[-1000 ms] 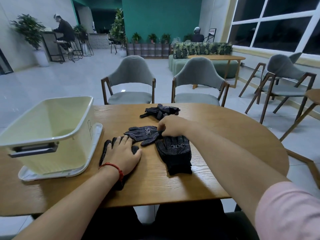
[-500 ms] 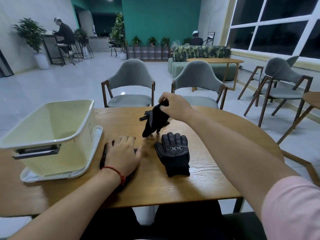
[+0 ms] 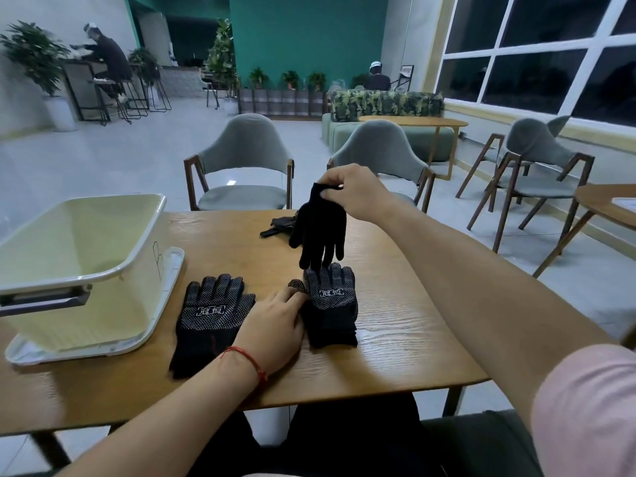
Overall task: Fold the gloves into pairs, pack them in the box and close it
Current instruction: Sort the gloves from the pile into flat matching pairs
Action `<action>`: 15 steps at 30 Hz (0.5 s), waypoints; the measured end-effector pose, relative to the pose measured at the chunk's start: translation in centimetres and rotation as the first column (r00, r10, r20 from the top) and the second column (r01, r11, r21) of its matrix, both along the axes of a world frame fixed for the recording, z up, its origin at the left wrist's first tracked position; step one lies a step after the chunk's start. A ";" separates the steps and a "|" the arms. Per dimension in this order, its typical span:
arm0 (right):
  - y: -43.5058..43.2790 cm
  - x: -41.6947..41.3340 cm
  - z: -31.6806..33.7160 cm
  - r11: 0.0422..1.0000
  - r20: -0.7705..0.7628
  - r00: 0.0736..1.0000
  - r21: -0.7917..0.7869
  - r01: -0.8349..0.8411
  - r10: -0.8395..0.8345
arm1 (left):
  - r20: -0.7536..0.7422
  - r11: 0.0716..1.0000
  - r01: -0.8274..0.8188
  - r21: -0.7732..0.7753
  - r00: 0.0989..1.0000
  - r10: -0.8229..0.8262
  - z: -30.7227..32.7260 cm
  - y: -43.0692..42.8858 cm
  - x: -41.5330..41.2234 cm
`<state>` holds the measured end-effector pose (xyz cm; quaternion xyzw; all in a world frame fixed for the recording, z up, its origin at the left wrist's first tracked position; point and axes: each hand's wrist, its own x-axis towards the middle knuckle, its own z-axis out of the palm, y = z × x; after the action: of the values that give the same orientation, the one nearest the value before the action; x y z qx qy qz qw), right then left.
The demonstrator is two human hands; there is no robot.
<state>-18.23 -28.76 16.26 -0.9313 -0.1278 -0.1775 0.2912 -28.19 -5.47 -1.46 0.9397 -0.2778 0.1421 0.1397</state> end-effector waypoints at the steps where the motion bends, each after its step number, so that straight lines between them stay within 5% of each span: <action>1: 0.0 0.1 -0.2 1.000 0.007 1.000 -0.010 0.008 -0.008 | -0.005 1.000 -0.001 -0.013 1.000 0.001 0.0 0.1 -0.1; 10: 1.8 -3.4 -2.1 0.992 0.262 0.963 -0.084 0.093 -0.068 | -0.024 0.997 -0.007 -0.078 1.000 0.005 0.2 0.4 -0.5; 15: 2.7 -9.5 -8.0 0.989 0.199 0.980 -0.145 0.035 -0.006 | -0.055 0.996 -0.008 -0.092 0.998 0.003 0.5 0.3 -0.7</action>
<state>-27.78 -26.06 8.22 -0.9293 -0.1593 -0.2624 0.2054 -28.89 -5.12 -0.99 0.9366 -0.2642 0.1295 0.1903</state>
